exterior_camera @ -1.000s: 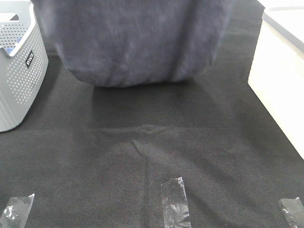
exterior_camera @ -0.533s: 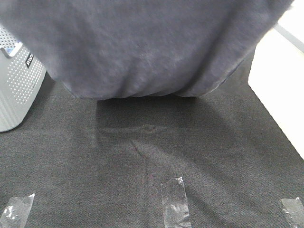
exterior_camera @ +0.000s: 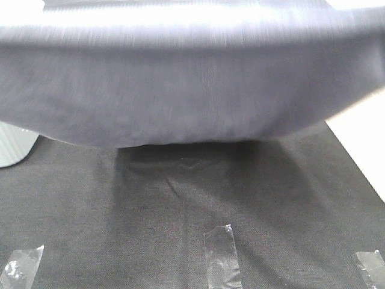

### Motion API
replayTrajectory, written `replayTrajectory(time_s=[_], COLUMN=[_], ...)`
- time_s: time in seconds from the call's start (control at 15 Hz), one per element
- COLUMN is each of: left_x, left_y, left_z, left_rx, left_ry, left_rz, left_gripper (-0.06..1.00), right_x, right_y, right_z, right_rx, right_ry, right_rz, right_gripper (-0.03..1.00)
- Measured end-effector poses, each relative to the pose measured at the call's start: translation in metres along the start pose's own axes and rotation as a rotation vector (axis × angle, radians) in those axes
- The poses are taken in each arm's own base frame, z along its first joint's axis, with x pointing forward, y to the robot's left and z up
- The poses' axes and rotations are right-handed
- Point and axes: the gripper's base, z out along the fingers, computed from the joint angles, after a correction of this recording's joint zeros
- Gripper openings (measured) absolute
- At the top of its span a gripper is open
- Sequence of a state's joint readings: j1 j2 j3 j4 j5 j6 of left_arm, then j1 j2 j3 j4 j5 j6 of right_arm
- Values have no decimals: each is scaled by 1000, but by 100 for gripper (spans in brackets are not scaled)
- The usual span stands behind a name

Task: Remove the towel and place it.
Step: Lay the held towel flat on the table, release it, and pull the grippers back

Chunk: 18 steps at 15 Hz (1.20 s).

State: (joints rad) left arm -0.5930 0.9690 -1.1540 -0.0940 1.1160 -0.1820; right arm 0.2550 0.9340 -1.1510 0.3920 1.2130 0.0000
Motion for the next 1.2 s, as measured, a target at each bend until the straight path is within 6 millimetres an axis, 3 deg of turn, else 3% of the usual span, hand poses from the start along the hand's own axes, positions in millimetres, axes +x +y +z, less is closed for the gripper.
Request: replayTrajectory(time_s=[0.2, 0.53, 0.73, 1.0, 1.2], left_x=[15, 41, 67, 102, 109], left_y=[-1, -3, -2, 2, 5], left_z=[4, 29, 50, 78, 99], left_rx=[46, 125, 164, 192, 195], left_ry=[42, 183, 304, 459, 560], left_rz=[-21, -48, -103, -174, -138], left_gripper=[0, 0, 0, 0, 0], right_x=[28, 63, 82, 94, 94], right_y=[-3, -12, -20, -30, -37], right_z=[4, 17, 35, 60, 78], right_rx=[-18, -8, -6, -10, 1], right_ry=[18, 57, 129, 258, 358], right_rz=[56, 100, 132, 190, 202], right_gripper=[2, 2, 2, 2, 2])
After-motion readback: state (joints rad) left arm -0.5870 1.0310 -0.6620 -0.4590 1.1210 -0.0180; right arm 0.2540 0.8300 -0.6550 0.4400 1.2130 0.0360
